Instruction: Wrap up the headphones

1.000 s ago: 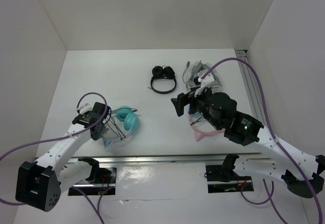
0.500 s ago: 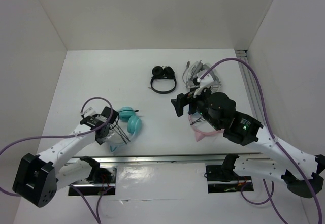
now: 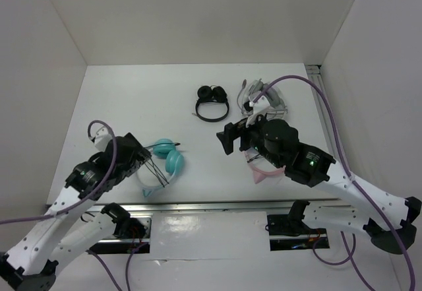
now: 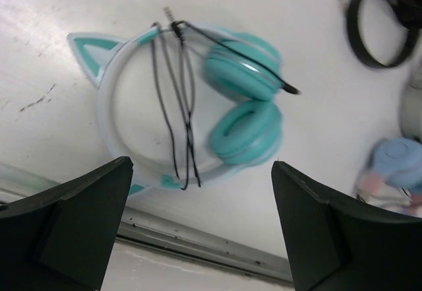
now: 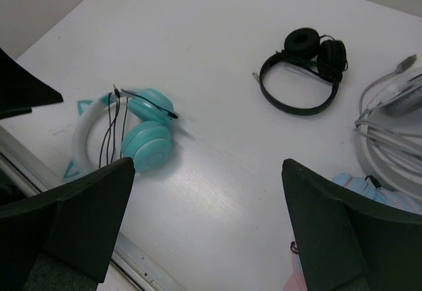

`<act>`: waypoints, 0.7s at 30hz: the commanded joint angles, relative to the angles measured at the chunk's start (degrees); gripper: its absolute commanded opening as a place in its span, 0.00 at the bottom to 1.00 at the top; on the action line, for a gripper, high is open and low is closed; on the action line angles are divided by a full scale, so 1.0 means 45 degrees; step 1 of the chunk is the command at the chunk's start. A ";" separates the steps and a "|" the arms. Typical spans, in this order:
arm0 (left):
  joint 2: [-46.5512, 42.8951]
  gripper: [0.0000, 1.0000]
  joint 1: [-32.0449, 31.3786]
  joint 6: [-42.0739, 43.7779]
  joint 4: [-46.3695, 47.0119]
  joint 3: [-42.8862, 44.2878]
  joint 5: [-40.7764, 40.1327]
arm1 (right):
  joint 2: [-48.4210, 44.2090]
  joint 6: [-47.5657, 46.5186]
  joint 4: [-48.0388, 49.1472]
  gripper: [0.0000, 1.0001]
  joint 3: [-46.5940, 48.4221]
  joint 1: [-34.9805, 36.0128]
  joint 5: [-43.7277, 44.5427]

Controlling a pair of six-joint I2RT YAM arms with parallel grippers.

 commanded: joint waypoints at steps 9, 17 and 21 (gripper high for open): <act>-0.3461 0.99 -0.0063 0.7532 -0.0900 0.3882 0.2572 | -0.3554 0.2946 -0.5431 1.00 0.0961 0.0211 0.0983; -0.6567 0.99 -0.0063 0.6968 -0.2893 0.4431 0.1065 | -0.5647 0.4393 -0.8935 1.00 0.2328 0.0211 0.1530; -0.7232 0.99 -0.0063 0.6831 -0.3050 0.4548 0.0950 | -0.6215 0.4530 -0.9699 1.00 0.2329 -0.0043 0.1647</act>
